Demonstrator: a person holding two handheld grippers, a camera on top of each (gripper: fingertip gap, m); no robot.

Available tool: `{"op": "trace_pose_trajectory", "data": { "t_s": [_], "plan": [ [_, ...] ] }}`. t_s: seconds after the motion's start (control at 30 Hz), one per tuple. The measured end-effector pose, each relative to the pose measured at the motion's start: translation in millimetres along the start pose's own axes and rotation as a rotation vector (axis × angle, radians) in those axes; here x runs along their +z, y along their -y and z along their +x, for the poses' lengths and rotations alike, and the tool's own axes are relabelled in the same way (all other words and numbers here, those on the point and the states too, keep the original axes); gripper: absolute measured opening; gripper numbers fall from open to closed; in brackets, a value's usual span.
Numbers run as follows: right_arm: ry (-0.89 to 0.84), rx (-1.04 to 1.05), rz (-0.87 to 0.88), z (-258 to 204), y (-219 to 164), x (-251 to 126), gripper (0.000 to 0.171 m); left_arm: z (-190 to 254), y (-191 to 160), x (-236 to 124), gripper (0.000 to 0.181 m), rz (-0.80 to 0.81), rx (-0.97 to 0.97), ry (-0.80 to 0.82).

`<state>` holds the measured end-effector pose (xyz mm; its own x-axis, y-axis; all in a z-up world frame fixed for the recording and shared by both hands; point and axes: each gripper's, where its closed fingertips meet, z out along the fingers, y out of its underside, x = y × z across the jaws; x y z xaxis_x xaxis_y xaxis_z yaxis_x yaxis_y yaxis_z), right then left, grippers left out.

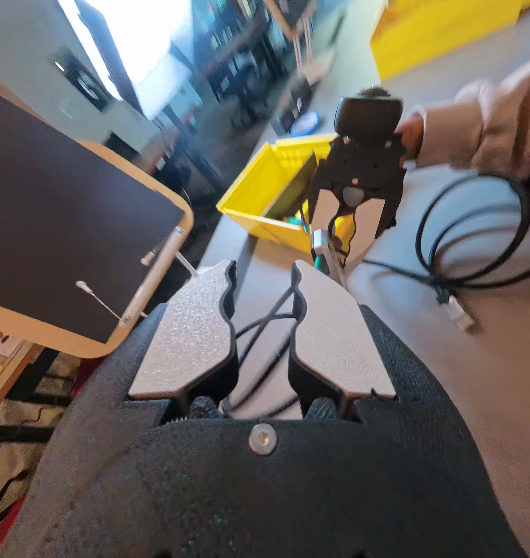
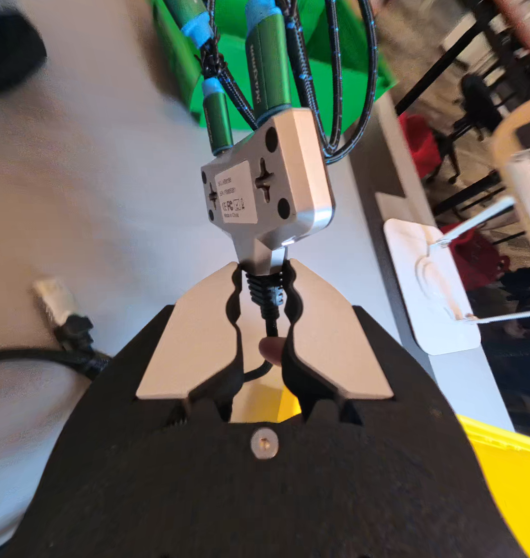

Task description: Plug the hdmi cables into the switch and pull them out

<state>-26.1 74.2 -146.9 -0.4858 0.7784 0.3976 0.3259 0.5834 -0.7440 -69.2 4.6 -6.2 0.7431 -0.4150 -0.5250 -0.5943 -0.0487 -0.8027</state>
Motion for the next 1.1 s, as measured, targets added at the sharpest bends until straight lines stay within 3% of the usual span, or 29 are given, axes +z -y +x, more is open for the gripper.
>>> {"op": "trace_pose_trajectory", "data": {
  "t_s": [0.2, 0.33, 0.43, 0.57, 0.63, 0.7, 0.8, 0.9, 0.97, 1.03, 1.1],
  "plan": [
    [-0.214, 0.233, 0.488, 59, 59, -81, 0.026, -24, 56, -56, 0.03, 0.396, -0.137, 0.051],
    [-0.238, 0.371, 0.831, 67, 105, -127, 0.026, -11, 50, -24, 0.036, 0.369, -0.175, -0.023],
    [-0.151, 0.428, 0.968, 53, 131, -131, 0.026, 11, 51, 19, 0.043, 0.379, -0.221, -0.084],
    [0.056, 0.479, 1.013, 16, 157, -100, 0.026, 27, 71, 42, 0.047, 0.49, -0.189, -0.037],
    [0.163, 0.532, 1.074, 3, 166, -92, 0.027, 39, 69, 45, 0.046, 0.464, -0.126, -0.074],
    [0.203, 0.54, 1.065, -2, 165, -85, 0.026, 42, 62, 45, 0.042, 0.414, -0.058, -0.068],
    [0.294, 0.516, 1.005, -9, 157, -81, 0.026, 52, 55, 39, 0.045, 0.377, -0.071, -0.192],
    [0.315, 0.543, 0.975, -4, 151, -80, 0.024, 42, 52, 38, 0.046, 0.387, -0.081, -0.16],
    [0.361, 0.533, 0.936, -9, 148, -78, 0.022, 52, 52, 38, 0.046, 0.393, -0.109, -0.239],
    [0.366, 0.504, 0.901, -12, 144, -73, 0.021, 67, 56, 29, 0.058, 0.424, -0.149, -0.379],
    [0.413, 0.502, 0.874, -20, 143, -68, 0.02, 55, 57, 25, 0.05, 0.457, -0.15, -0.32]
  ]
}}
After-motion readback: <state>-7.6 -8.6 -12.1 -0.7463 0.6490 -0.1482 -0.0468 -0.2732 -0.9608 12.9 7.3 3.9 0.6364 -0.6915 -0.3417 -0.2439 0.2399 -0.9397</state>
